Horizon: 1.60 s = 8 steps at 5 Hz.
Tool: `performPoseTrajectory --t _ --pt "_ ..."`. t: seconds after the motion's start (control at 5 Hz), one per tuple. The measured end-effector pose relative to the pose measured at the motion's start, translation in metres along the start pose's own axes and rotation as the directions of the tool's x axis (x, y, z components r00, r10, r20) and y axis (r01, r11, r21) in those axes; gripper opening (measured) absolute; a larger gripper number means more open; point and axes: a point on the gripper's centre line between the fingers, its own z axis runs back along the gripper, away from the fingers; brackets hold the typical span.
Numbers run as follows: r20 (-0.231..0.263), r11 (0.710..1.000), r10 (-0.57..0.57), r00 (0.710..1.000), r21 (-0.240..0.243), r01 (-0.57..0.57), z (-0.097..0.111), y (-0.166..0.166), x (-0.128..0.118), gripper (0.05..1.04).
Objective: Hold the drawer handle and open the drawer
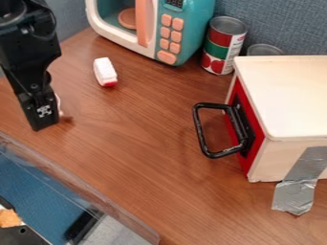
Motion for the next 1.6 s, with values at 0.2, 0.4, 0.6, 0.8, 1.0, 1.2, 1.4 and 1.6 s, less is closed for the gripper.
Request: performPoseTrajectory --t 0.2,0.4,0.6,0.8,1.0,1.2,1.4,1.6 --pt "-0.007 1.0 0.022 1.0 -0.011 -0.022 -0.003 -0.003 -0.001 1.0" --pt "-0.04 0.986 0.159 0.986 -0.049 -0.161 -0.016 -0.018 0.007 1.0" --pt "-0.062 0.954 0.277 0.959 -0.1 -0.282 -0.026 -0.028 0.018 1.0" --pt "-0.038 0.905 0.396 0.918 -0.152 -0.397 -0.036 -0.041 0.037 1.0" --pt "0.011 0.849 0.496 0.868 -0.217 -0.482 -0.044 -0.05 0.062 1.0" --pt "0.052 0.813 0.554 0.831 -0.247 -0.527 -0.044 -0.057 0.088 1.0" --pt "0.07 0.794 0.585 0.808 -0.254 -0.552 -0.049 -0.06 0.11 1.0" --pt "0.072 0.773 0.616 0.784 -0.248 -0.584 -0.061 -0.059 0.128 1.0"
